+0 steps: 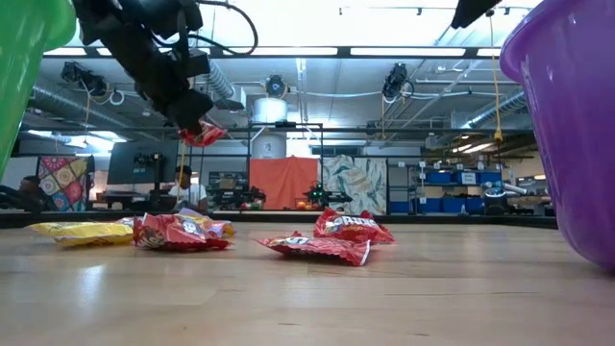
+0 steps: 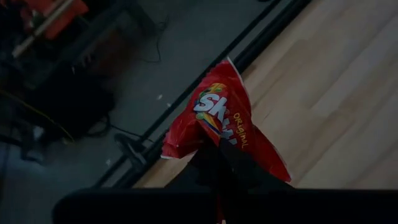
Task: Sort candy by brand, put in halloween buckets
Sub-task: Put the red candy into the green bucket
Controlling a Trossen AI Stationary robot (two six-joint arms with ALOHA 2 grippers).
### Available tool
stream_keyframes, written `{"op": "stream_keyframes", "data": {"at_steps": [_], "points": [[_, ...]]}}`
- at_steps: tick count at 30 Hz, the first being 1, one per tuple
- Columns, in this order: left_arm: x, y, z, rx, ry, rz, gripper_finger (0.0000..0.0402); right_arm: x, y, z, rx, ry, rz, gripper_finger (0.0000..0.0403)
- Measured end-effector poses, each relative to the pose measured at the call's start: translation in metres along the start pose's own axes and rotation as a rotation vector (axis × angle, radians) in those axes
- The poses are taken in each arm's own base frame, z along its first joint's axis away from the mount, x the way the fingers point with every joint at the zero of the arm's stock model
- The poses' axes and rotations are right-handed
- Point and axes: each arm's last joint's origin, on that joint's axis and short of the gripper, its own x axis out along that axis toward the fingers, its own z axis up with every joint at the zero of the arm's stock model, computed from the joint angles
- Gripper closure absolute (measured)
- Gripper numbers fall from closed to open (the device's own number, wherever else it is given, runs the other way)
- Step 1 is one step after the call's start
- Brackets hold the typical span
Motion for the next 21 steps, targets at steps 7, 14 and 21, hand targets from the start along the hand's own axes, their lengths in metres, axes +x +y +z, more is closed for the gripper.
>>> {"op": "stream_keyframes", "data": {"at_steps": [7, 14, 21], "points": [[0.004, 0.004, 0.006, 0.092, -0.034, 0.033, 0.0394, 0.018, 0.012, -0.013, 0.046, -0.034, -0.104, 0.0255], [0.015, 0.018, 0.010, 0.062, -0.029, 0.077, 0.0394, 0.029, 0.011, -0.014, 0.054, -0.030, -0.152, 0.0255], [0.023, 0.023, 0.014, 0.005, -0.056, -0.062, 0.0394, 0.036, 0.007, -0.008, 0.029, -0.035, -0.187, 0.0255]]}}
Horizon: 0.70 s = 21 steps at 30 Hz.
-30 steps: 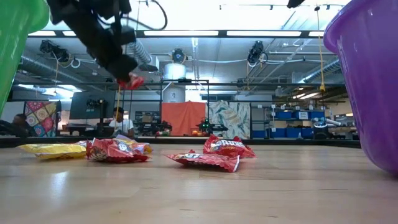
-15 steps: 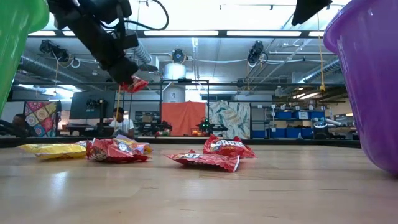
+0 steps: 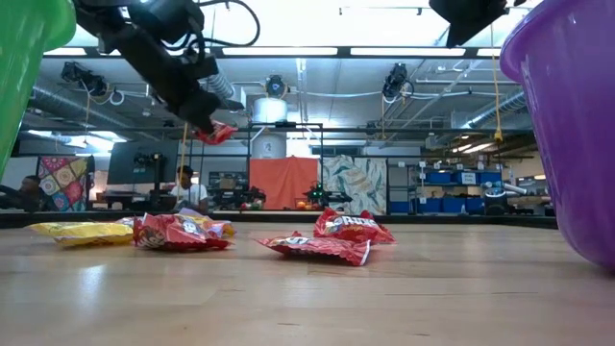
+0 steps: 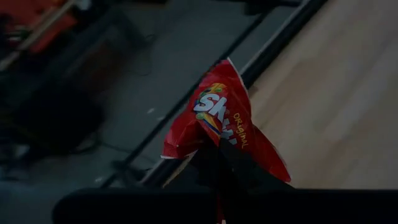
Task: Sort candy by brand, put in halloween buckets
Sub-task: Put the red candy into the green bucket
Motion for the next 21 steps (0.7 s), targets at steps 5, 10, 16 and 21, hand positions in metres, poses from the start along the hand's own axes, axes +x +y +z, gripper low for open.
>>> {"op": "stream_keyframes", "data": {"at_steps": [5, 10, 16, 21], "points": [[0.001, -0.004, 0.001, 0.041, -0.026, -0.166, 0.0394, 0.000, 0.005, 0.005, -0.022, -0.020, 0.037, 0.0255], [0.000, -0.006, 0.002, 0.043, -0.033, -0.192, 0.0394, -0.002, 0.011, 0.010, -0.047, -0.044, 0.108, 0.0255], [-0.009, -0.021, 0.003, -0.010, -0.052, -0.376, 0.0394, -0.004, 0.019, 0.015, -0.081, -0.014, 0.277, 0.0255], [-0.041, -0.048, 0.007, 0.039, -0.149, -0.526, 0.0394, -0.004, 0.019, 0.014, -0.109, 0.002, 0.302, 0.0255]]}}
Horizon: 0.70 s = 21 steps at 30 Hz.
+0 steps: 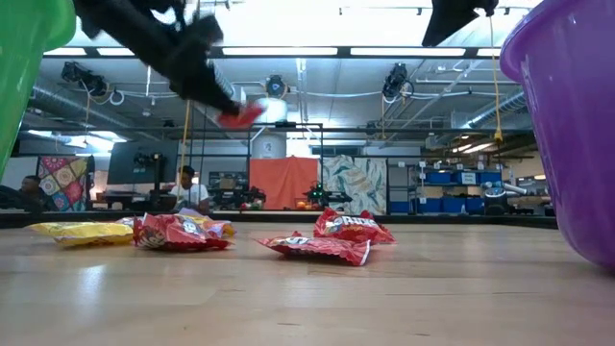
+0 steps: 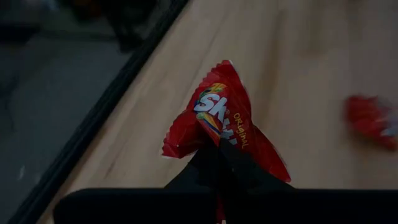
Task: Sort candy by brand, put in halloween buckets
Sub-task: Put the red candy into the green bucket
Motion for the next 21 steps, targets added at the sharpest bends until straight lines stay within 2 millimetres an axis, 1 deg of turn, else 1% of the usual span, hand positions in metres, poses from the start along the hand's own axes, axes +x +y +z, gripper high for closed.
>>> {"op": "stream_keyframes", "data": {"at_steps": [5, 11, 16, 19, 21], "points": [[-0.027, -0.039, 0.020, 0.056, -0.125, 0.021, 0.0394, -0.003, 0.002, -0.004, -0.020, 0.028, 0.020, 0.0255], [-0.066, -0.074, 0.033, 0.092, -0.126, 0.025, 0.0394, -0.010, 0.007, -0.012, 0.004, 0.056, 0.052, 0.0255], [-0.100, -0.092, 0.035, 0.055, -0.131, -0.005, 0.0394, -0.018, 0.012, -0.015, 0.021, 0.043, 0.070, 0.0255], [-0.110, -0.096, 0.034, 0.034, -0.142, -0.005, 0.0394, -0.021, 0.015, -0.016, 0.022, 0.034, 0.084, 0.0255], [-0.113, -0.097, 0.035, 0.034, -0.154, 0.009, 0.0394, -0.022, 0.016, -0.016, 0.023, 0.020, 0.079, 0.0255]]}}
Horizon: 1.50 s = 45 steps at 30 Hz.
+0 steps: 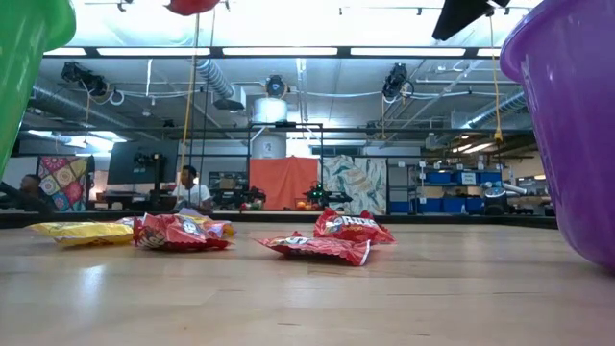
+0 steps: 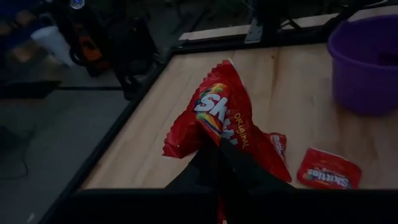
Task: Sort candy by brand, put in halloween buckets
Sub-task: Put the red candy into the green bucket
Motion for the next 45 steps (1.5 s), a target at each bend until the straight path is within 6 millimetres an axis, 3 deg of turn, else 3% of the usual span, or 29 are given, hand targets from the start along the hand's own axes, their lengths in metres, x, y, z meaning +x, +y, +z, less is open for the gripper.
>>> {"op": "stream_keyframes", "data": {"at_steps": [7, 16, 25, 34, 45], "points": [[0.010, 0.016, 0.004, 0.061, -0.014, 0.181, 0.0394, 0.000, -0.001, 0.001, -0.007, -0.029, -0.041, 0.0255], [0.046, 0.068, 0.010, 0.184, 0.103, 0.432, 0.0394, 0.010, -0.013, 0.007, -0.065, -0.033, -0.153, 0.0255], [0.077, 0.117, 0.018, 0.148, 0.112, 0.404, 0.0394, 0.023, -0.028, 0.012, -0.107, 0.010, -0.221, 0.0255], [0.098, 0.154, 0.004, 0.127, 0.239, 0.460, 0.0394, 0.030, -0.036, 0.014, -0.080, 0.030, -0.259, 0.0255], [0.115, 0.179, -0.023, 0.106, 0.274, 0.492, 0.0394, 0.042, -0.058, 0.019, -0.025, 0.037, -0.429, 0.0255]]}}
